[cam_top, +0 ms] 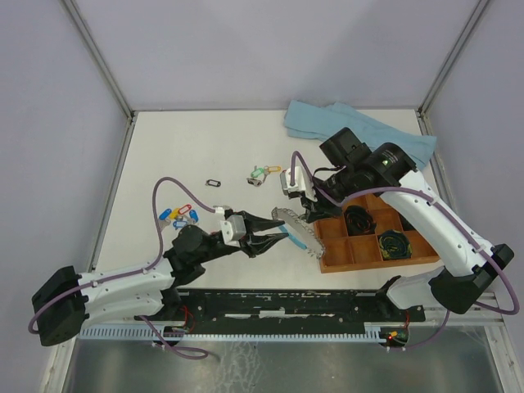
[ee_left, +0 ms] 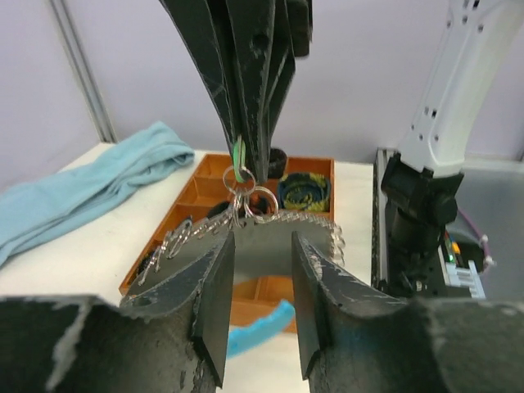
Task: Remove the keys from the keyring
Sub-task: Remove the key from the keyring.
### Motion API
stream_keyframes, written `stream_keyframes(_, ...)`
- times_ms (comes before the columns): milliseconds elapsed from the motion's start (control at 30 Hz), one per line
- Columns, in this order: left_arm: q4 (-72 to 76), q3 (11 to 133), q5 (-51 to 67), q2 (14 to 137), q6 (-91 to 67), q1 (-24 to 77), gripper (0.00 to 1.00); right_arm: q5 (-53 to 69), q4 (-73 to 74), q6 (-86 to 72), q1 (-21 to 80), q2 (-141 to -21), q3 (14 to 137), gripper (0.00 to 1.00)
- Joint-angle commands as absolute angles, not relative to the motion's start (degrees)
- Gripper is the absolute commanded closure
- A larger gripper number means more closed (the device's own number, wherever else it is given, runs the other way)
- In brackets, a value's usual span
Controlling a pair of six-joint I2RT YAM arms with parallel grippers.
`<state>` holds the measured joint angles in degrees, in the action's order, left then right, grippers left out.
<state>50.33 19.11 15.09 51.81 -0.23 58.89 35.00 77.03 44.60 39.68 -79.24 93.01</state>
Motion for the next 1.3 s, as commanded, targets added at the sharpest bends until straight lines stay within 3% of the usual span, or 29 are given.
stream_keyframes(0, 45.23, 22.63, 18.92, 54.66, 4.93, 58.84, 0.61, 37.60, 76.65, 46.01, 39.55, -78.24, 95.66, 0.99)
stream_keyframes(400, 47.14, 26.37, 17.69, 61.98, 2.22, 58.80, 0.60, 38.91, 76.64, 46.37, 39.55, -77.62, 94.69, 0.99)
stream_keyframes(1267, 50.88, 27.20, 16.54, 60.78, 3.08, 58.81, 0.59, 40.64, 77.35, 47.27, 39.58, -77.77, 94.04, 0.99)
